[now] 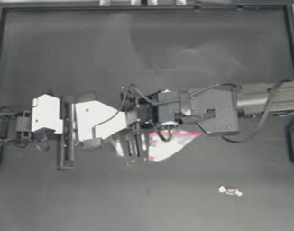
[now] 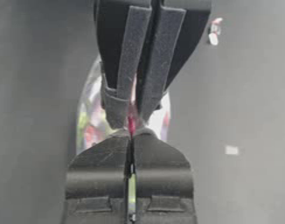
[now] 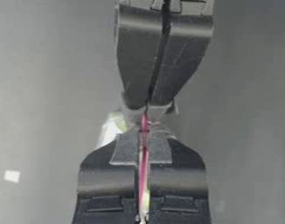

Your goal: Put candy in bag

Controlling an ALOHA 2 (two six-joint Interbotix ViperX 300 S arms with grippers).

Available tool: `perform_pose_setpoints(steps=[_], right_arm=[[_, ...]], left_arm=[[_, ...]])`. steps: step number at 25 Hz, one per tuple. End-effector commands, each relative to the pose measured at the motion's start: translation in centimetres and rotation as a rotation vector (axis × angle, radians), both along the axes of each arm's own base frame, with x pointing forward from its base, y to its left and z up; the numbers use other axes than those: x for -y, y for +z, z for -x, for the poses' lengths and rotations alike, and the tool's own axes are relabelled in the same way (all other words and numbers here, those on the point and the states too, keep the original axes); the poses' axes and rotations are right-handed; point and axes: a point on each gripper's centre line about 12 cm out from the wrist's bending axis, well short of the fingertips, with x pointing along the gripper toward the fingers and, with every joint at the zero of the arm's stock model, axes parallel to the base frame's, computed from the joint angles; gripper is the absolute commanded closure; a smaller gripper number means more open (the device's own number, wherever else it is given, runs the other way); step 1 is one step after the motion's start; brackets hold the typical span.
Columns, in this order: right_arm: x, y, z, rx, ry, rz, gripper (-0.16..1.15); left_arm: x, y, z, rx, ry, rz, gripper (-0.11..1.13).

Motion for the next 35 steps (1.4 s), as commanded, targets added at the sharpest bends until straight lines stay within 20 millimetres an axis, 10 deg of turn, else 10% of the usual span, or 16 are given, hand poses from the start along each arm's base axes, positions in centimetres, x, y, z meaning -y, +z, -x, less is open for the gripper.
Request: perform_pose_setpoints(steps=[1, 35], right_arm=[[-0.1, 2.0, 0.4, 0.046, 0.003, 0.002, 0.92], [0.4, -0.1, 5.8, -0.049, -0.109, -0.023, 0.92]], left_arm=[[0.1, 1.1, 0.0, 0.040, -0.006, -0.004, 1.00], [0.2, 1.3, 0.9, 0.045, -0.012, -0.027, 0.99]])
